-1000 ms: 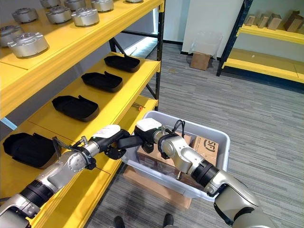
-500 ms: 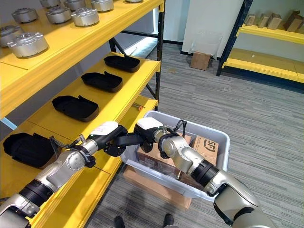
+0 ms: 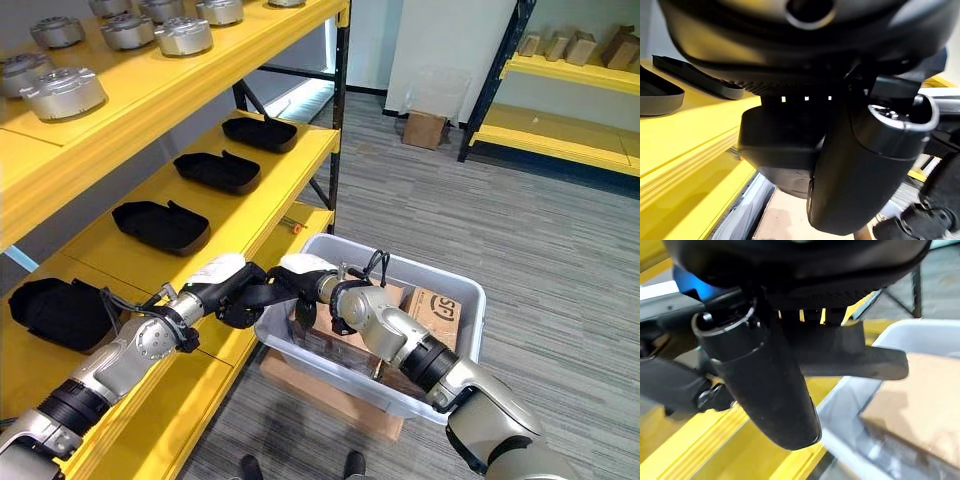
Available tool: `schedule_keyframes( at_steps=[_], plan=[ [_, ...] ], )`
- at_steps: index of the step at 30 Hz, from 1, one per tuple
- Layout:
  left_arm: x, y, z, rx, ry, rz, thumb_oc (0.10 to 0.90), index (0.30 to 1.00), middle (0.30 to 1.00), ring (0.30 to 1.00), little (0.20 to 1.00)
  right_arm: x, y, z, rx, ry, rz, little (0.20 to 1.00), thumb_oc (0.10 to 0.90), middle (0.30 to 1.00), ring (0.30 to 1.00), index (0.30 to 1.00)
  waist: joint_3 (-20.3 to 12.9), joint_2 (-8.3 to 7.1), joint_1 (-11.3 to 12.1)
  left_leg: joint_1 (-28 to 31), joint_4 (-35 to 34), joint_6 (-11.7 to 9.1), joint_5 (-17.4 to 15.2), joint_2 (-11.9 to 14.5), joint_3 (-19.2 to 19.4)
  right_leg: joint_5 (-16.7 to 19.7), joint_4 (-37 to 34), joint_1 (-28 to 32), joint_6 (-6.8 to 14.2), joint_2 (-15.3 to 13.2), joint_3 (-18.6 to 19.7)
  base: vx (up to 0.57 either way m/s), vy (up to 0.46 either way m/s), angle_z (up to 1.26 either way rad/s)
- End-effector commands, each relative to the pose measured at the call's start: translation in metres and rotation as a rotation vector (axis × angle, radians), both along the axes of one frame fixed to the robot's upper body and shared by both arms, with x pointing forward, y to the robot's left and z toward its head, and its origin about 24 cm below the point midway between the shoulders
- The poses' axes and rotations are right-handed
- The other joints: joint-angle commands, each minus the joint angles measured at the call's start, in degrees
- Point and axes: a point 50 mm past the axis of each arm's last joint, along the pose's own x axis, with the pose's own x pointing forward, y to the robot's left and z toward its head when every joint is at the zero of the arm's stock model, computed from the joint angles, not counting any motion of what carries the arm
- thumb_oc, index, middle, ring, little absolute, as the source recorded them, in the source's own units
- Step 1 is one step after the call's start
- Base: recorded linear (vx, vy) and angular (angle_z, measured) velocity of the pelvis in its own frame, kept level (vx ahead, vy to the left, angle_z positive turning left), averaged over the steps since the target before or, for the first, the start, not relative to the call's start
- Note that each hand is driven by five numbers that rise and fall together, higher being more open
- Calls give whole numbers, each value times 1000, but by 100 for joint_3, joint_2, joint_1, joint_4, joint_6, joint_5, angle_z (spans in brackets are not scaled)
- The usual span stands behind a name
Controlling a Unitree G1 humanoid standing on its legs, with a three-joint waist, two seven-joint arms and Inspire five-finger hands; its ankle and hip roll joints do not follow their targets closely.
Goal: Move parts from the plastic box to the shelf.
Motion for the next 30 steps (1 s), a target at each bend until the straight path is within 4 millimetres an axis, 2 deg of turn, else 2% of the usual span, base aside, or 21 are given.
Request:
schedule_keyframes(
  at_steps=[1, 2, 6, 7, 9, 11, 12, 13, 14, 17, 18, 20, 24, 28, 30],
  plan=[
    [14, 6, 60, -73, -251, -14, 400, 300, 300, 300, 300, -20, 48, 54, 165, -19, 299, 1000, 900, 1000, 1000, 1000, -367, -260, 209, 412, -49, -318, -445, 238, -405, -563, 313, 182, 404, -380, 213, 1, -77, 7],
    [10, 7, 56, -64, -247, -13, 400, 300, 300, 300, 300, -28, 48, 51, 221, 37, 293, 1000, 900, 1000, 1000, 1000, -370, -282, 230, 396, -49, -321, -439, 239, -423, -544, 291, 195, 418, -382, 160, -9, -72, 8],
    [7, 12, 53, -53, -247, 7, 400, 300, 300, 300, 300, -36, 44, 53, 304, 110, 279, 1000, 900, 1000, 1000, 1000, -366, -295, 244, 346, -49, -332, -406, 247, -451, -532, 279, 192, 428, -381, 82, -21, -43, 13],
    [3, 12, 37, -45, -253, 25, 400, 300, 300, 300, 300, -40, 36, 56, 356, 140, 285, 1000, 900, 1000, 1000, 1000, -359, -321, 220, 285, -49, -318, -351, 258, -457, -492, 282, 147, 411, -368, 71, -73, -71, 11],
    [-12, 13, -13, -31, -274, 76, 400, 300, 300, 300, 300, -55, 22, 63, 440, 192, 343, 1000, 900, 1000, 1000, 1000, -316, -392, 106, 235, -49, -306, -353, 294, -414, -482, 277, 90, 382, -327, 117, -57, -68, 7],
    [-20, 13, -35, -24, -284, 107, 400, 300, 300, 300, 300, -63, 10, 70, 471, 213, 380, 1000, 900, 1000, 1000, 1000, -289, -437, 24, 263, -49, -312, -403, 315, -362, -513, 268, 110, 379, -314, 143, -21, -40, -2],
    [-25, 15, -50, -18, -291, 144, 400, 300, 300, 300, 300, -72, -1, 80, 530, 236, 420, 1000, 900, 1000, 1000, 1000, -262, -489, -98, 264, -49, -323, -404, 344, -291, -517, 265, 98, 380, -304, 172, -46, -36, -13],
    [-26, 14, -52, -18, -294, 149, 400, 300, 300, 300, 300, -75, -4, 82, 548, 239, 425, 1000, 900, 1000, 1000, 1000, -261, -494, -109, 263, -49, -327, -404, 351, -277, -519, 269, 93, 381, -303, 173, -50, -46, -18],
    [-30, 19, -60, -12, -302, 180, 400, 300, 300, 300, 300, -81, -24, 99, 642, 229, 419, 1000, 900, 1000, 1000, 1000, -268, -543, -222, 258, -49, -344, -394, 380, -210, -528, 278, 76, 385, -296, 194, -29, -42, -19],
    [-36, 27, -62, -5, -300, 198, 400, 300, 300, 300, 300, -82, -50, 115, 765, 198, 384, 1000, 900, 1000, 1000, 1000, -280, -560, -309, 262, -49, -341, -397, 396, -179, -535, 295, 67, 389, -284, 225, -10, -23, -6],
    [-36, 27, -62, -4, -300, 198, 400, 300, 300, 300, 300, -83, -53, 116, 778, 191, 376, 1000, 900, 1000, 1000, 1000, -281, -562, -307, 262, -49, -341, -397, 398, -180, -538, 297, 67, 389, -282, 227, 0, 0, 0],
    [-45, 34, -60, -8, -302, 208, 400, 300, 300, 300, 300, -84, -88, 121, 978, 56, 253, 1000, 900, 1000, 1000, 1000, -286, -521, -395, 275, -49, -327, -414, 413, -146, -544, 303, 73, 393, -266, 276, -3, -13, -2],
    [-48, 34, -58, -12, -304, 227, 400, 300, 300, 300, 300, -88, -107, 115, 1008, -85, 121, 1000, 900, 1000, 1000, 1000, -275, -456, -492, 294, -49, -299, -429, 426, -91, -550, 296, 73, 384, -259, 358, -7, 3, -5],
    [-52, 35, -59, -16, -303, 245, 400, 300, 300, 300, 300, -93, -117, 117, 1057, -176, 84, 1000, 900, 1000, 1000, 1000, -274, -410, -554, 323, -49, -296, -434, 436, -34, -554, 283, 88, 376, -249, 420, 3, 15, -5],
    [-52, 34, -59, -17, -302, 255, 400, 300, 300, 300, 300, -95, -121, 123, 1145, -235, 85, 1000, 900, 1000, 1000, 1000, -289, -384, -574, 333, -49, -291, -440, 435, -14, -551, 265, 101, 376, -247, 446, 8, 8, -9]
  ],
)
